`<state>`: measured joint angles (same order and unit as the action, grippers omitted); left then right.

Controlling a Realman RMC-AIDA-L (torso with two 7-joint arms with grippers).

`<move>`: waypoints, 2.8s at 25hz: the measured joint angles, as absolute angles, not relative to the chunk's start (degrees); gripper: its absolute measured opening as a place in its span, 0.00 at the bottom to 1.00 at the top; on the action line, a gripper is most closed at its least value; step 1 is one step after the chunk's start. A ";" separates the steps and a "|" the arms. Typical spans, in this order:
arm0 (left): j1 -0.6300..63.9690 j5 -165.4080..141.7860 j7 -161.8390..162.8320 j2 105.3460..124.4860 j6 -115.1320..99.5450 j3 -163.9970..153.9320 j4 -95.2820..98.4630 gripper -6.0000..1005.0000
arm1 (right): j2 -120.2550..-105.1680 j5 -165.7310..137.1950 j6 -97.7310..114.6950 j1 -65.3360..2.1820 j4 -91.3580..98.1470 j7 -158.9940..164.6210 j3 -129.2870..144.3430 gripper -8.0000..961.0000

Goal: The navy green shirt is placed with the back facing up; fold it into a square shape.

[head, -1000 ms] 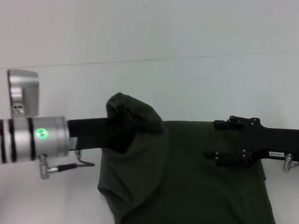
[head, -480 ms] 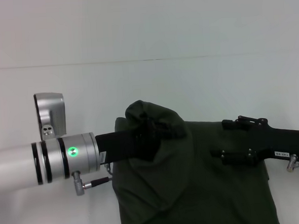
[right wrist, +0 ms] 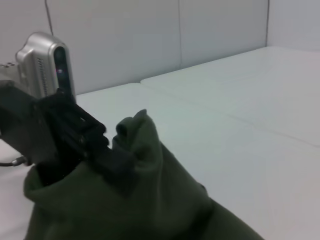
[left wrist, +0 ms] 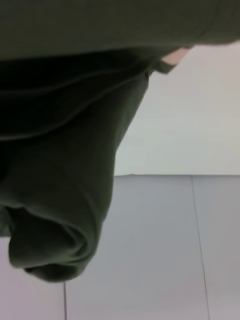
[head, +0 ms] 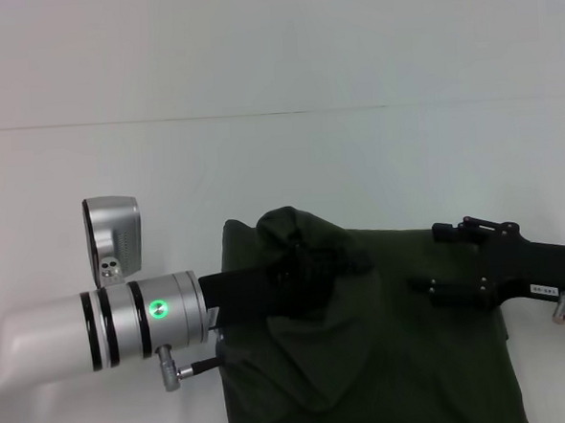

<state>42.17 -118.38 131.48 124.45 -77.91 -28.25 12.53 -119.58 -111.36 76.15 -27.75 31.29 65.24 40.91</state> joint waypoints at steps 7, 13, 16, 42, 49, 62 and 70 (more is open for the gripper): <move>43.62 -118.11 130.43 124.40 -81.76 -28.32 12.76 0.45 | -119.49 -111.35 76.15 -26.32 31.29 65.21 38.33 0.92; 44.53 -117.70 130.94 124.00 -88.60 -26.87 13.94 0.66 | -119.52 -111.34 76.75 -24.72 31.04 65.47 34.50 0.92; 43.56 -116.77 131.13 123.45 -92.59 -26.54 15.11 0.74 | -119.57 -111.25 77.30 -23.99 30.60 66.03 32.05 0.92; 23.14 -116.78 81.91 119.47 -94.71 -33.49 29.64 0.82 | -120.32 -111.02 79.76 -34.16 30.75 69.96 47.76 0.92; 22.74 -116.96 81.83 119.77 -93.91 -33.42 29.39 0.82 | -120.49 -110.67 75.04 -37.94 27.99 69.83 49.55 0.91; 22.55 -116.84 81.27 120.11 -93.93 -33.40 29.36 0.82 | -120.34 -108.64 72.39 -37.92 27.36 72.37 53.07 0.60; 22.42 -116.71 80.88 120.13 -94.00 -33.39 29.32 0.82 | -119.96 -106.21 71.63 -35.95 27.41 76.31 51.30 0.26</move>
<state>22.42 -116.71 80.88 120.13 -94.00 -33.39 29.32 -119.96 -106.21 71.63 -35.95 27.41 76.32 51.30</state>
